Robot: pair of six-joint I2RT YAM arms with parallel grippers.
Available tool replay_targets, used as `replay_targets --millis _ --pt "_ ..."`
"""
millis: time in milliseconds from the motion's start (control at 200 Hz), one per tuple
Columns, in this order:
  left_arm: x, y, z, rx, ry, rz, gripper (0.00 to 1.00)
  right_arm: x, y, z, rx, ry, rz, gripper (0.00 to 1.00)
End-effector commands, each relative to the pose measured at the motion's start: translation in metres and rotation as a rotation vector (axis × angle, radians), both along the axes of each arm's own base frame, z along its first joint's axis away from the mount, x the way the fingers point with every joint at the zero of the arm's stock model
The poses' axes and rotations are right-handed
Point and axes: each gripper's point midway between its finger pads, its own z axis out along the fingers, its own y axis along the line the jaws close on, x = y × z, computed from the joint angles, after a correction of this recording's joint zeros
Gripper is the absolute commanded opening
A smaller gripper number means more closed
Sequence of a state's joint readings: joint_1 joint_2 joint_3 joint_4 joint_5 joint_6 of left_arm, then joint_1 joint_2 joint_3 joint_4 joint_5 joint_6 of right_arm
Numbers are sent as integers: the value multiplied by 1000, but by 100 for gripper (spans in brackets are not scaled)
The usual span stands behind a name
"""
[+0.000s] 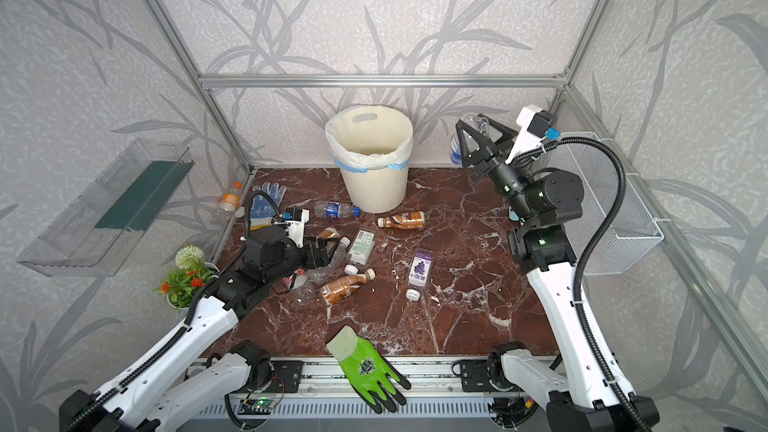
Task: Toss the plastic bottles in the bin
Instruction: 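Lift the blue-label bottle with the right gripper and carry it over the bin, then open the right gripper to drop the blue-label bottle into the bin, then lower the right gripper onto the grape-juice bottle and close it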
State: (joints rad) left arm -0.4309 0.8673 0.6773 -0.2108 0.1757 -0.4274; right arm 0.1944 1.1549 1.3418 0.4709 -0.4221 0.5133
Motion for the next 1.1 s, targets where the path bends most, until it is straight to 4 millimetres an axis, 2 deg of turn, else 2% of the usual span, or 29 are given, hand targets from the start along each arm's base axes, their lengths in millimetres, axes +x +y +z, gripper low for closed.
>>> replay_targets --millis 0,10,15,30,65,75,90,105,110,130,135,145,200,225,250,285,365,480,550,580,605,740,845,905,990,1095 --pt "-4 6 -9 -1 23 29 85 51 40 19 108 -41 156 52" --pt "-4 6 -9 -1 24 30 85 55 43 19 111 -37 166 52" --pt "-4 6 -9 -2 25 31 85 63 50 15 113 -21 183 52" --pt "-4 6 -10 -3 24 31 86 67 57 23 118 -31 209 52" --pt "-4 6 -10 -7 24 35 86 94 84 15 111 5 276 53" --pt "-4 7 -10 -9 23 36 85 96 89 20 108 -2 295 53" --pt "-4 7 -11 -11 23 37 85 113 101 8 100 35 321 55" --pt "-4 7 -11 -14 23 38 86 121 111 8 97 46 348 57" --pt "-4 7 -11 -14 22 39 85 127 114 3 93 63 355 58" --pt "-5 7 -11 -16 21 40 86 133 122 6 91 73 385 61" --pt "-5 7 -11 -16 21 40 85 139 126 0 86 90 393 62" --pt "-5 7 -11 -17 21 41 85 142 131 -1 82 95 409 64" --pt "-7 9 -11 -16 21 46 86 160 143 -15 79 133 457 75" --pt "-8 10 -11 -14 20 51 86 167 146 -24 74 151 462 87" --pt "-9 12 -11 -12 20 54 86 171 147 -31 62 161 451 95" --pt "-10 14 -11 -11 16 60 87 172 147 -39 40 168 431 98" --pt "-13 15 -10 -2 8 56 87 166 138 -45 5 171 357 99" --pt "-15 13 -8 15 13 32 87 143 123 -34 -73 143 262 99" --pt "-15 11 -7 30 15 15 87 132 111 -34 -120 152 197 99" --pt "-14 11 -8 37 18 12 87 133 108 -42 -138 176 172 99" --pt "-14 11 -8 42 19 10 87 122 100 -35 -147 168 154 99" --pt "-15 2 -10 66 35 -53 88 93 74 -53 -207 217 63 99" --pt "-17 1 -18 130 78 -93 87 77 46 -95 -274 364 -79 100" --pt "-17 -1 -19 157 90 -119 87 73 30 -128 -298 482 -154 100" --pt "-16 -4 -16 199 97 -162 87 65 4 -190 -329 713 -267 100" --pt "-15 -8 -10 258 96 -219 87 39 -18 -270 -366 966 -374 100"
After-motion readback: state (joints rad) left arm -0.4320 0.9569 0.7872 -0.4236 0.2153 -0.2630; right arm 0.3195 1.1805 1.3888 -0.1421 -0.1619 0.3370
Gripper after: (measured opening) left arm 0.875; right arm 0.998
